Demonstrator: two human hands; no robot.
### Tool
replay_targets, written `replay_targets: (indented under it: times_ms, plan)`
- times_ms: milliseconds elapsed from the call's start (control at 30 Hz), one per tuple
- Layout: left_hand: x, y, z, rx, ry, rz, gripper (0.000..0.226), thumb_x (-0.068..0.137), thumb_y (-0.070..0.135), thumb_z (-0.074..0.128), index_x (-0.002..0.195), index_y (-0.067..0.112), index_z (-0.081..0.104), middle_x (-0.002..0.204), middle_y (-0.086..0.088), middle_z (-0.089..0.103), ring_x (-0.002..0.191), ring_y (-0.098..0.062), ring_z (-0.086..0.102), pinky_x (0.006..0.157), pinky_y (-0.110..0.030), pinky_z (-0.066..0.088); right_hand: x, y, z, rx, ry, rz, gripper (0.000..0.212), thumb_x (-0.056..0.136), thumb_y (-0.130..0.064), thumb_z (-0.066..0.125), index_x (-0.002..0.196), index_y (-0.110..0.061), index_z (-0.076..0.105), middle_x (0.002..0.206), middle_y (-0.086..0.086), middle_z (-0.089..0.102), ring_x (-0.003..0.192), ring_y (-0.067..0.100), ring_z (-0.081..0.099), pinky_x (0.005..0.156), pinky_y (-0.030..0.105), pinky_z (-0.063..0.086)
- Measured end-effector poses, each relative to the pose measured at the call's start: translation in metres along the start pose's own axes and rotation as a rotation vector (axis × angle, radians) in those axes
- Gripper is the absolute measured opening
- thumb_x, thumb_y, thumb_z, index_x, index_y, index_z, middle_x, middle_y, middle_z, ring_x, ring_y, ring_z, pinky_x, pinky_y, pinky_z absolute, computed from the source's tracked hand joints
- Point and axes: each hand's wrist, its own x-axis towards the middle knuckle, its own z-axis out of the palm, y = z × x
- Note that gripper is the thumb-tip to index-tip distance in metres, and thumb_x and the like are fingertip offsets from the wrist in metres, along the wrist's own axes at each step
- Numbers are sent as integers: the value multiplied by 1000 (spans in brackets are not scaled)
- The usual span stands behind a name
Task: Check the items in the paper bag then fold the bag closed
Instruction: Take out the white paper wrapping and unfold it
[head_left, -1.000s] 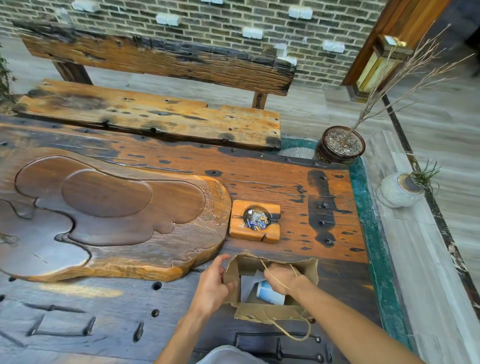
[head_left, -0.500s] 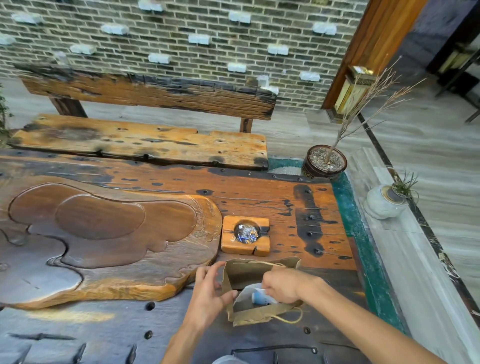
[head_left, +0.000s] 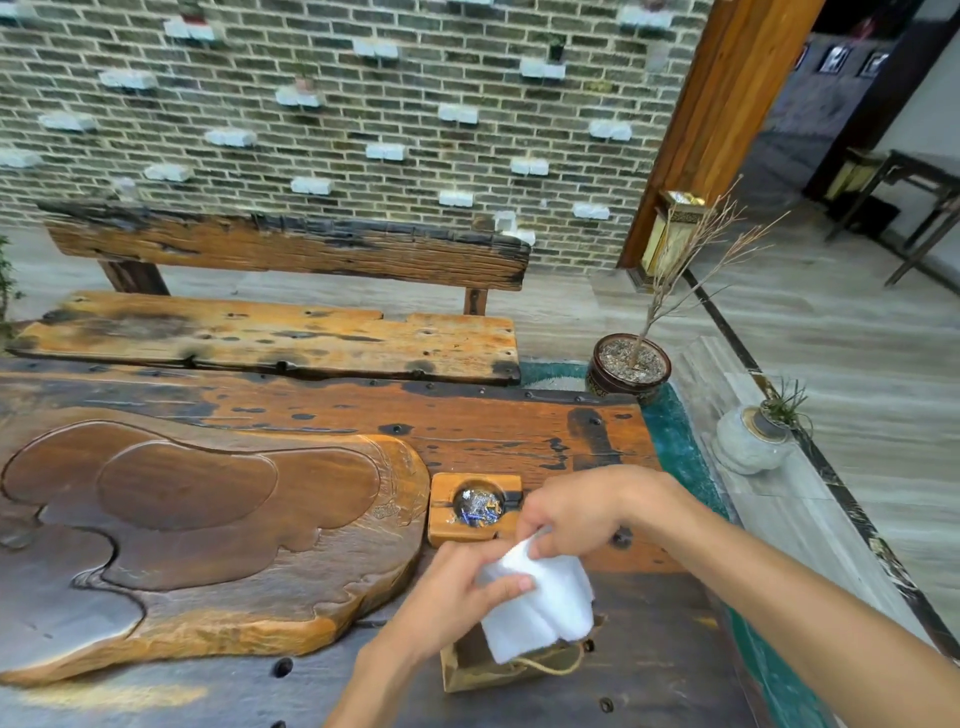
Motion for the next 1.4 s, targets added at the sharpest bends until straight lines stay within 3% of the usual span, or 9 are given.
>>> replay_targets:
  times_ms: [67,133,300,500,600,833,967,1133,1400]
  plan:
    - [-1,2,4,-52,70,-10,34,92,48,61,64,30,56,56,17,41,57,2,33,54,-23,23,-4,5,-10,30,35,1,19,100,-32,50,83,-28,54,70,-16,51,65,8,50,60,31,42]
    - [-4,7,7,-189,91,-39,44,94,42,60,56,26,45,54,14,32,56,-3,26,55,-27,17,-8,10,-16,75,121,-18,15,99,-36,55,85,-30,56,70,-17,53,63,1,49,57,26,40]
    - [-7,20,3,-542,107,-119,30,91,36,62,79,11,75,81,-1,77,72,-12,66,65,-21,47,-13,19,-14,359,380,-123,21,93,-37,65,96,-17,73,92,-1,76,84,19,71,72,40,57]
    - [-4,31,-10,-694,212,-172,39,84,45,68,91,8,78,96,-11,80,85,-22,75,65,-24,57,-7,39,17,958,708,-126,27,91,-52,61,97,-29,74,101,-9,76,98,8,71,85,31,55]
    - [1,33,-14,-740,276,-196,45,81,51,69,99,10,77,104,-12,78,94,-27,75,71,-30,60,-1,48,45,1354,815,-80,58,84,-63,56,115,-15,70,104,1,78,104,19,72,90,32,55]
    - [6,38,-16,-747,352,-235,54,78,62,68,102,15,76,106,-10,78,98,-30,74,86,-54,57,7,31,98,1748,431,-178,103,87,-82,13,124,-3,69,129,19,67,124,33,61,110,48,41]
    - [8,45,-15,-752,351,-229,50,80,59,68,102,14,76,105,-12,78,97,-31,74,86,-50,56,-1,6,90,1670,616,-184,77,85,-78,43,122,-17,71,126,9,71,121,26,65,107,45,45]
    - [10,46,-17,-683,405,-166,38,86,45,65,95,10,77,97,-22,76,85,-36,71,77,-49,51,-3,-16,79,1502,948,-106,26,78,-48,75,98,-32,78,98,-1,80,88,15,77,67,24,59]
    - [6,34,-29,-646,282,-148,27,80,26,73,104,14,77,102,-12,79,93,-28,75,71,-34,61,-3,-18,80,1548,1035,-94,22,74,-32,81,94,-24,80,94,4,81,84,22,78,60,28,60]
